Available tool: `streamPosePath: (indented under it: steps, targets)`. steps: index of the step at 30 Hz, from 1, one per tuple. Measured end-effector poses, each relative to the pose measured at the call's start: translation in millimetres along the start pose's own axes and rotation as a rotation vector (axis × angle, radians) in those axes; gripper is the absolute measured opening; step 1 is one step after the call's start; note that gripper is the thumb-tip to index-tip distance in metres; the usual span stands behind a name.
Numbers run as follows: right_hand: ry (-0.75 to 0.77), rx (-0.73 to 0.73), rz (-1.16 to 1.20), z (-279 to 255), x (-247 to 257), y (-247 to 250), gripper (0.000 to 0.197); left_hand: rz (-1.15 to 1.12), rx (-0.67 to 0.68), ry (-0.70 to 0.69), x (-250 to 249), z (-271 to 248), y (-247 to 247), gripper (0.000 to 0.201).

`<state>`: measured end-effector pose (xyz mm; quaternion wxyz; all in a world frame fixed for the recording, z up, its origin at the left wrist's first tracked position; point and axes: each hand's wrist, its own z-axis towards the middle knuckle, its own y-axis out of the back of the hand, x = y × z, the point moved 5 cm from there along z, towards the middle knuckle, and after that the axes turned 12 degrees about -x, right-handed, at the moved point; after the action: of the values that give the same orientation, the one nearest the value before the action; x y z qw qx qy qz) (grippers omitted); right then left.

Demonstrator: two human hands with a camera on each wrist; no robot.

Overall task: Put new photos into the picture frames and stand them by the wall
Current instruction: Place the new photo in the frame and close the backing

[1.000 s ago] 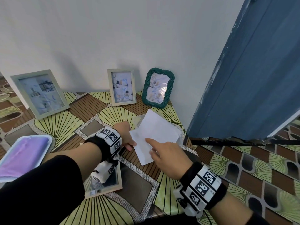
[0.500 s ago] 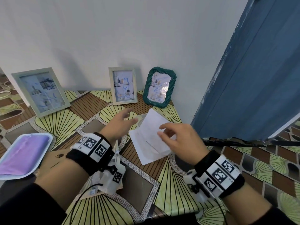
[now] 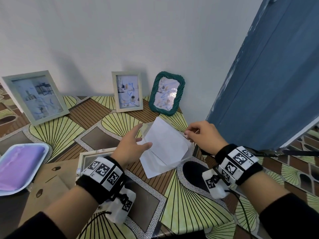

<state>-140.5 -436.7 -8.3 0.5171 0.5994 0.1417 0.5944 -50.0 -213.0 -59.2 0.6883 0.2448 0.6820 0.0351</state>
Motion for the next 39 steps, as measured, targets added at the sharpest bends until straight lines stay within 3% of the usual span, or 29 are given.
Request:
streamPosePath:
  steps: [6, 12, 20, 28, 33, 36, 39]
  targets:
    - [-0.001, 0.031, -0.007, -3, 5, -7, 0.004, -0.008, 0.005, 0.000, 1, -1, 1, 0.082]
    - [0.061, 0.004, -0.190, -5, 7, -14, 0.014, 0.014, 0.021, -0.012, 0, -3, 3, 0.082]
    - [0.183, -0.134, -0.355, -9, 17, -7, 0.015, 0.042, 0.025, -0.019, -2, -3, 4, 0.083]
    - [0.223, -0.241, -0.281, -5, 42, 31, 0.015, 0.061, 0.026, -0.072, -4, -3, 4, 0.075]
    - [0.309, -0.380, -0.241, 8, 68, 66, 0.014, 0.042, 0.033, -0.058, -2, -1, 10, 0.078]
    - [0.338, -0.451, -0.154, 13, 75, 76, 0.014, -0.032, -0.008, -0.087, -7, -2, 21, 0.072]
    - [0.272, -0.516, 0.016, 11, 73, 71, 0.012, -0.151, -0.107, -0.122, -16, -6, 44, 0.070]
